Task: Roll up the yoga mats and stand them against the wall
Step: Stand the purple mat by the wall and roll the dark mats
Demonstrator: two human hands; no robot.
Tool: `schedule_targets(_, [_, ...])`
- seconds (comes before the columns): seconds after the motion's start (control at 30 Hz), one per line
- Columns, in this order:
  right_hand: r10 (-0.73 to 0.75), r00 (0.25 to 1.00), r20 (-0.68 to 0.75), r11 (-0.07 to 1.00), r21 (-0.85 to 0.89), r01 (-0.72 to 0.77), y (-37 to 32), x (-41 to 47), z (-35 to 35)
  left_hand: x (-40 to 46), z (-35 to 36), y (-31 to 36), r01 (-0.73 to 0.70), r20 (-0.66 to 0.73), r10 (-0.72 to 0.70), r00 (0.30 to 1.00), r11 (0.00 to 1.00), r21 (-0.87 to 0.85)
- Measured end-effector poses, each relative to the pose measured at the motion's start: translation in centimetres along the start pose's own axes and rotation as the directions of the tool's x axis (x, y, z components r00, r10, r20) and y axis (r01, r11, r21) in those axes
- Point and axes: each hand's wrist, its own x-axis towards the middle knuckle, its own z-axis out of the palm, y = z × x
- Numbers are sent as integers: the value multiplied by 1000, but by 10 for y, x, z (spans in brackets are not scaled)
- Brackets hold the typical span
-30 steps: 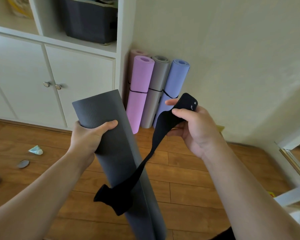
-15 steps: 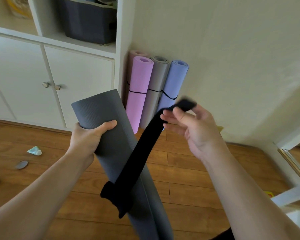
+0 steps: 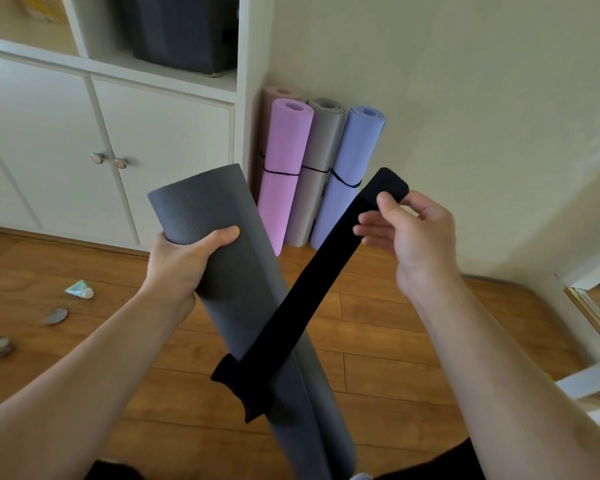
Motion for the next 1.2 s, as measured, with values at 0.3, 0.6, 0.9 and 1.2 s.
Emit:
schedule_targets(0.3, [247, 890, 384, 958, -233, -166, 75, 19, 15, -2, -1, 1, 87, -37, -89, 995, 994, -61])
schedule_targets(0.6, [435, 712, 551, 810, -584, -42, 176, -4, 40, 25, -19, -29, 178, -112, -179, 977, 984, -22])
schedule_targets(0.9, [689, 522, 503, 719, -565, -404, 275, -36, 48, 61, -43, -120, 352, -236, -330, 914, 934, 59])
schedule_targets(1.2, [701, 574, 423, 628, -748, -215, 368, -37, 63, 123, -58, -203, 522, -304, -484, 820, 852, 51])
